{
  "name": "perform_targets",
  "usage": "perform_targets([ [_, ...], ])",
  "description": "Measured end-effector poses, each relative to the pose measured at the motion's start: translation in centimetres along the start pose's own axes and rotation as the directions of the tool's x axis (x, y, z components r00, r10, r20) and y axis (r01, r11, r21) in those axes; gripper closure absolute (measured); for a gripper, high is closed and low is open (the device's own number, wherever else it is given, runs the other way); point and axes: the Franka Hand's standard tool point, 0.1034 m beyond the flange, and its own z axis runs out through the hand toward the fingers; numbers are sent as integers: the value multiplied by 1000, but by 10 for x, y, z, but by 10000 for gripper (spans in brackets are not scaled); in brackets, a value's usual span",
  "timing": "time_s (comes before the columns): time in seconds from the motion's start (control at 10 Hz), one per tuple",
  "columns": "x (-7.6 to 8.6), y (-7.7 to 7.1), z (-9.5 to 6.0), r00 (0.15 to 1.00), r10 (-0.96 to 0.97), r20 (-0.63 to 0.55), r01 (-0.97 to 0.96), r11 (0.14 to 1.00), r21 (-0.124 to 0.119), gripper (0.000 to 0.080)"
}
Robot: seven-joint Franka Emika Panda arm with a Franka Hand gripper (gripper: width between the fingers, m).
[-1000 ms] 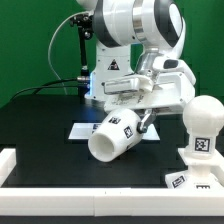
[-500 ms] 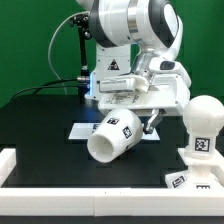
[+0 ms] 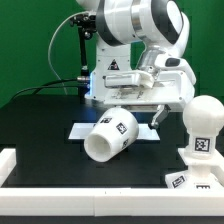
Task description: Assemble lamp
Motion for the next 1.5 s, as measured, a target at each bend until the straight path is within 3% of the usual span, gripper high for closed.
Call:
perform_targets([
  [0.3, 22, 7, -13, 1000, 22, -17, -22, 1000, 15, 101],
  [0.7, 8, 21, -24, 997, 65, 48, -65, 998, 8, 101],
  [1.2, -46, 48, -42, 990, 77, 120, -80, 997, 17, 101],
  [1.4, -83, 52, -30, 978, 129, 164, -135, 991, 23, 101],
  [1.5, -90, 52, -22, 963, 199, 182, -206, 978, 20, 101],
])
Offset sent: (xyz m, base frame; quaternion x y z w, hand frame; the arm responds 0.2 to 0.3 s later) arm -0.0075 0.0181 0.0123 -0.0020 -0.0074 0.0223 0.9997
